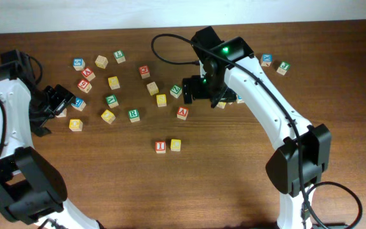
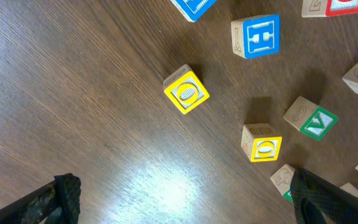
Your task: Spell out ICRA
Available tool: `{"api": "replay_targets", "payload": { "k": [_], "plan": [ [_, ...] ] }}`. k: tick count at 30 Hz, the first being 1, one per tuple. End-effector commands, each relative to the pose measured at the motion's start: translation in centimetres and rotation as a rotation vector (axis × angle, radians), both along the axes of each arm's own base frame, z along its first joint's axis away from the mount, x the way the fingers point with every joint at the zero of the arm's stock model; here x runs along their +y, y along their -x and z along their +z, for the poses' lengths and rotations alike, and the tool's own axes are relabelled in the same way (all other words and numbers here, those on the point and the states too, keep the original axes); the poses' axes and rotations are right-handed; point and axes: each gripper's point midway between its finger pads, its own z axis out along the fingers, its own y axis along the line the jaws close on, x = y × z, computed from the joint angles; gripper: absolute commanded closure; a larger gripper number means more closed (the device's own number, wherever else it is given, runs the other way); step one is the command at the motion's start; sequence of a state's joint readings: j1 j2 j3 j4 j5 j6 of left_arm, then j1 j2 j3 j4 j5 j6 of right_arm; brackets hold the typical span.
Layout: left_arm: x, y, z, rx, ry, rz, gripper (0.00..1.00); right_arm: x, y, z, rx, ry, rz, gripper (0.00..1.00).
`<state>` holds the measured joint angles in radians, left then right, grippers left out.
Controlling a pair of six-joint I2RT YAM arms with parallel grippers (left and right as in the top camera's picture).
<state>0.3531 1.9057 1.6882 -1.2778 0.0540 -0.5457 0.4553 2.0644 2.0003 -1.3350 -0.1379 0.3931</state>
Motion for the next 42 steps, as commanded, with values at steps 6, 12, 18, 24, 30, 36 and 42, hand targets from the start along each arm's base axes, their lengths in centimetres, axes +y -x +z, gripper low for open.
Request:
{"api": "replay_targets", "payload": {
  "k": [6, 12, 18, 24, 30, 36, 42],
  "plan": [
    [-0.3, 0.0, -0.2, 0.003, 0.012, 0.002, 0.01, -5.8, -2.0, -0.7, -0.08, 0.252, -0.085, 0.02],
    [-0.3, 0.0, -0.2, 0.003, 0.012, 0.002, 0.01, -7.8, -2.8, -0.8, -0.027, 0.144, -0.165, 0.02],
    [-0.3, 0.0, -0.2, 0.003, 0.012, 0.002, 0.01, -2.4, -2.5, -0.2, -0.007, -0.078, -0.095, 0.02],
    [-0.3, 0.0, -0.2, 0.003, 0.012, 0.002, 0.01, -0.2, -2.6, 0.1, -0.048, -0.097, -0.048, 0.02],
    [-0.3, 0.0, -0.2, 0.003, 0.012, 0.002, 0.01, -0.2, -3.2, 0.2, -0.071, -0.098, -0.051, 0.02],
    [-3.5, -1.8, 0.5, -0.094, 0.2, -0.019, 0.01, -2.2, -4.6, 0.2, -0.104, -0.072, -0.097, 0.02],
    [-5.1, -7.3, 3.0, -0.341, 0.158, -0.28, 0.02, -4.4, -5.5, 0.0, -0.148, 0.027, -0.132, 0.02]
  ]
}}
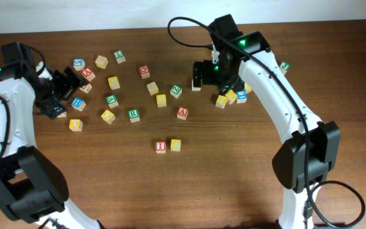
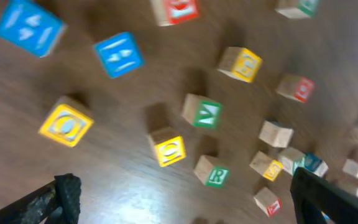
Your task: Spell out ICRA
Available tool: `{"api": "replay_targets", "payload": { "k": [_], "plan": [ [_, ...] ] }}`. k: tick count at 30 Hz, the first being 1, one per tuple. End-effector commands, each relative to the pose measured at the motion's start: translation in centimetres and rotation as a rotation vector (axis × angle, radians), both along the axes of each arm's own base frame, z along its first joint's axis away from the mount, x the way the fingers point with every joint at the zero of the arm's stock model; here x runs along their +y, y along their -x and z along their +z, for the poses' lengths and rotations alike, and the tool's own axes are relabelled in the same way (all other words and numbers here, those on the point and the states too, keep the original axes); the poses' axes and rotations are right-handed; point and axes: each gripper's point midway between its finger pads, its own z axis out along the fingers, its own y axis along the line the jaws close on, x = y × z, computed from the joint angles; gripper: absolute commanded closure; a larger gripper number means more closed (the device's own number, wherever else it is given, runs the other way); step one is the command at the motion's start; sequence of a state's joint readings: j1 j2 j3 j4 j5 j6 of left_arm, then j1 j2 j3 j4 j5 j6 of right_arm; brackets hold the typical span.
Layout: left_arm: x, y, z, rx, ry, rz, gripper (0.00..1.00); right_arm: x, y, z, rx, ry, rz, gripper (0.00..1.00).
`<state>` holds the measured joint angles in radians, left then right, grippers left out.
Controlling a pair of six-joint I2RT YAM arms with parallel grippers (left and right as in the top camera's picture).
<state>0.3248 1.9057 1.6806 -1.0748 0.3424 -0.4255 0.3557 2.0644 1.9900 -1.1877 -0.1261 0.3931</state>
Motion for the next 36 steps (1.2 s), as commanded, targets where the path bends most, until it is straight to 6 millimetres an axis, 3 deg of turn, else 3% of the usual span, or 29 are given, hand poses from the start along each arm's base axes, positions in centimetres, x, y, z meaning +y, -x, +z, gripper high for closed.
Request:
{"api": "replay_targets", "payload": {
  "k": [1, 3, 8, 14, 18, 24, 31, 36],
  "plan": [
    [-0.6, -1.6, 2.3, -0.072, -0.083, -0.091, 0.03, -1.8, -0.6, -0.5, -0.012, 0.069, -0.043, 0.02],
    [1.7, -2.5, 4.5, -0.077, -0.29, -0.057, 0.02, -2.7, -0.9, -0.5, -0.011, 0.069, -0.063, 0.02],
    [5.4, -1.7, 4.9, -0.022, -0.467, 0.065, 0.01, -2.9, -0.9, -0.5, -0.01, 0.069, -0.067, 0.02],
    [9.3, 2.1, 3.6, 0.104, -0.417, 0.265, 0.01, -0.5, 2.0, -0.6, 0.121, -0.063, -0.013, 0.01],
    [11.2, 4.7, 2.8, 0.184, -0.395, 0.322, 0.01, 0.9, 2.8, -0.7, 0.129, -0.059, 0.021, 0.02],
    [11.1, 6.1, 2.5, 0.24, -0.38, 0.32, 0.01, 3.2, 2.6, -0.4, 0.08, -0.073, 0.069, 0.02],
    [11.1, 6.1, 2.5, 0.24, -0.38, 0.32, 0.01, 3.5, 2.6, -0.4, 0.079, -0.074, 0.074, 0.02],
    [11.1, 6.1, 2.5, 0.24, -0.38, 0.32, 0.01, 4.6, 3.7, -2.8, 0.119, -0.045, -0.026, 0.02]
  ]
}}
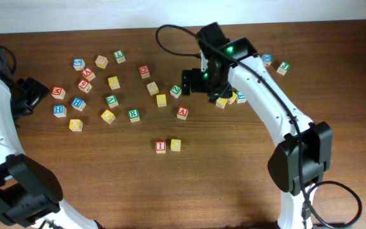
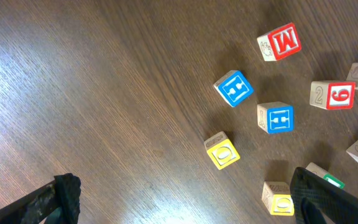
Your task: Spell out ICRA
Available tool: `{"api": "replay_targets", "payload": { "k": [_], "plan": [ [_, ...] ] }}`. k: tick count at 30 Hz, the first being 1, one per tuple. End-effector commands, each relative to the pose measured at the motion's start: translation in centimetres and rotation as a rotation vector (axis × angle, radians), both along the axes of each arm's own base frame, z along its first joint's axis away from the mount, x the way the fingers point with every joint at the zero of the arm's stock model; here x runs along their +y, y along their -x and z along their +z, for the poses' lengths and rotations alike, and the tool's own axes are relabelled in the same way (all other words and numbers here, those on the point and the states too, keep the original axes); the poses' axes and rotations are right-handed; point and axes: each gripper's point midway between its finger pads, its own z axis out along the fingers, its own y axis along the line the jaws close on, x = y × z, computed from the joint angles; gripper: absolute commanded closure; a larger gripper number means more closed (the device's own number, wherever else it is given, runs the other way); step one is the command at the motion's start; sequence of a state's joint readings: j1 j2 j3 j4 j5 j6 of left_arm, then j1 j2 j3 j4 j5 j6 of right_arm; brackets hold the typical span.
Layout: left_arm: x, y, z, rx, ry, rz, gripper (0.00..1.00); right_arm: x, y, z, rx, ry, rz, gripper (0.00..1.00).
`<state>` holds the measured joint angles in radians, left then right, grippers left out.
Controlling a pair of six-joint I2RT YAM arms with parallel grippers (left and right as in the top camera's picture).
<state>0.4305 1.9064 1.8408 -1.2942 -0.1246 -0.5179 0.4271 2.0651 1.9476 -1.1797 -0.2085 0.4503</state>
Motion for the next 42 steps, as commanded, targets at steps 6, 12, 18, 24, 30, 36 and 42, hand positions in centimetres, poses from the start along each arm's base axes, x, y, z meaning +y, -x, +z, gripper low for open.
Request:
{"api": "replay_targets", "payload": {
  "k": [6, 12, 18, 24, 30, 36, 42],
  "plan": [
    [0.2, 0.4, -0.3, 0.013, -0.003, 0.017, 0.01, 2.2, 1.5, -3.6, -0.027, 0.114, -0.018, 0.02],
    [0.2, 0.4, -0.3, 0.013, -0.003, 0.017, 0.01, 5.7, 1.4, -2.7, -0.069, -0.012, 0.106, 0.02],
    [0.2, 0.4, -0.3, 0.014, -0.003, 0.017, 0.01, 11.5, 0.4, -0.8, -0.275, -0.073, 0.248, 0.02],
    [0.2, 0.4, -0.3, 0.013, -0.003, 0.017, 0.01, 13.4, -0.8, 0.0, -0.442, 0.018, 0.227, 0.02],
    [0.2, 0.3, -0.3, 0.012, -0.004, 0.017, 0.01, 2.4, -3.3, 5.0, -0.391, 0.116, 0.0, 0.02],
    [-1.3, -2.5, 0.0, -0.118, 0.093, -0.018, 0.01, -14.9, -3.9, 5.3, -0.213, 0.242, -0.316, 0.02],
    [-12.2, -3.7, 0.8, -0.181, 0.446, -0.42, 0.01, -24.2, -3.5, 4.9, -0.145, 0.277, -0.514, 0.02]
  ]
}}
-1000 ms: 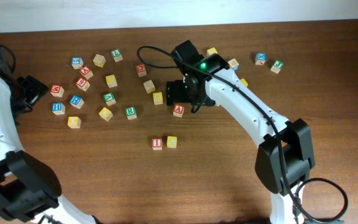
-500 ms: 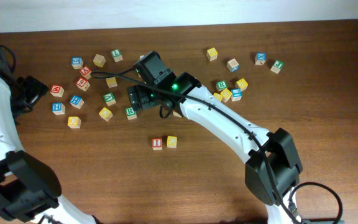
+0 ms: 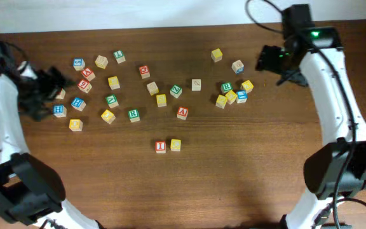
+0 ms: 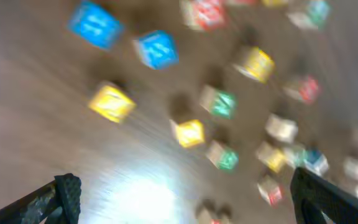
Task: Spell out ICRA
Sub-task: 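Reach the left gripper down to the green R block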
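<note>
The red I block and the yellow C block sit side by side at mid-table. A green R block and a red A block lie loose behind them, with a second green R block to the right. My left gripper hovers open and empty by the left-hand blocks. Its wrist view is motion-blurred, with the fingers wide apart. My right gripper is at the back right, away from the blocks, and its jaws cannot be made out.
Several loose letter blocks are scattered over the left and middle of the wooden table. A small cluster of yellow, green and blue blocks lies right of centre. A yellow block and a pale block sit farther back.
My left gripper has shifted right from the table's far left, closer to the left-hand blocks. My right arm has left the middle cluster for the back right, uncovering blocks there.
My left gripper stayed open, first beside the left blocks, then a little farther back, then out at the far left, and now near them again. My right gripper stayed around the middle cluster until now. The I and C pair has not moved.
</note>
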Available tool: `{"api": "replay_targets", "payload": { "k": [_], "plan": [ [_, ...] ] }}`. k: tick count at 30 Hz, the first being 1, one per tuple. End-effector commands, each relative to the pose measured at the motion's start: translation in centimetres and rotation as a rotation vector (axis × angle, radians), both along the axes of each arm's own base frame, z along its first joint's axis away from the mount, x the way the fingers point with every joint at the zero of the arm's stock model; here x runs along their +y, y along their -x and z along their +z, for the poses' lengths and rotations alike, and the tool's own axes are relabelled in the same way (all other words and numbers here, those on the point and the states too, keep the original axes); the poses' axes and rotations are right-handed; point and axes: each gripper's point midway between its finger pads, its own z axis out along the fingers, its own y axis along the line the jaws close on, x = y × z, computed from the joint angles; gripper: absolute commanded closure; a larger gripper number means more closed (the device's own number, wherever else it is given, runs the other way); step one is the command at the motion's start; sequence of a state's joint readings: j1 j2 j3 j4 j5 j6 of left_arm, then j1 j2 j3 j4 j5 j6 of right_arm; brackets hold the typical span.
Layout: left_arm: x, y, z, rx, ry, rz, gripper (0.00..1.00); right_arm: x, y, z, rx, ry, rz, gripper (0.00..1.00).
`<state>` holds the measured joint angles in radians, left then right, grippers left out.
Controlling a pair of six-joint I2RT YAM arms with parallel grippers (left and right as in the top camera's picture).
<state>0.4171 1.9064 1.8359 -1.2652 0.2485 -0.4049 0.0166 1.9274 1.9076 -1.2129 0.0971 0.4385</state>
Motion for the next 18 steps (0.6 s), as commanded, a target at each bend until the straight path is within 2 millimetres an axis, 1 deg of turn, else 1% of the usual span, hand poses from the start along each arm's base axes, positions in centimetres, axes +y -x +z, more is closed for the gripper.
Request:
{"api": "replay_targets", "payload": {
  "k": [1, 2, 3, 4, 6, 7, 8, 9, 11, 13, 15, 18],
  "plan": [
    [-9.6, 0.4, -1.0, 0.07, 0.044, -0.329, 0.05, -3.2, 0.1, 0.8, -0.019, 0.004, -0.075, 0.02],
    [-10.9, 0.5, -1.5, 0.083, 0.03, -0.365, 0.04, -3.8, 0.2, 0.8, -0.019, 0.004, -0.09, 0.01],
    [-12.7, 0.4, -2.2, 0.091, 0.008, -0.417, 0.04, -4.3, 0.3, 0.8, -0.019, 0.004, -0.102, 0.02],
    [-14.6, 0.0, -3.3, 0.095, -0.045, -0.459, 0.04, -4.8, 0.3, 0.8, -0.019, 0.004, -0.112, 0.02],
    [-16.3, -0.6, -4.9, 0.108, -0.126, -0.425, 0.05, -4.9, 0.3, 0.8, -0.019, 0.004, -0.116, 0.02],
    [-17.3, -1.1, -5.5, 0.096, -0.153, -0.444, 0.08, -4.9, 0.3, 0.8, -0.019, 0.004, -0.115, 0.02],
    [-18.6, -1.6, -6.3, 0.086, -0.177, -0.477, 0.15, -4.9, 0.3, 0.8, -0.019, 0.004, -0.115, 0.02],
    [-19.8, -1.7, -7.1, 0.094, -0.18, -0.504, 0.16, -4.9, 0.3, 0.8, -0.019, 0.004, -0.115, 0.02],
    [-19.7, -1.6, -8.8, 0.145, -0.219, -0.469, 0.15, -4.9, 0.3, 0.8, -0.019, 0.004, -0.114, 0.02],
    [-20.2, -1.0, -11.2, 0.211, -0.219, -0.486, 0.15, -4.9, 0.3, 0.8, -0.019, 0.004, -0.115, 0.02],
    [-20.2, -0.7, -12.9, 0.256, -0.216, -0.492, 0.16, -4.9, 0.3, 0.8, -0.019, 0.004, -0.114, 0.02],
    [-19.8, -0.4, -15.0, 0.313, -0.237, -0.495, 0.21, -4.9, 0.3, 0.8, -0.019, 0.004, -0.114, 0.02]
  ]
}}
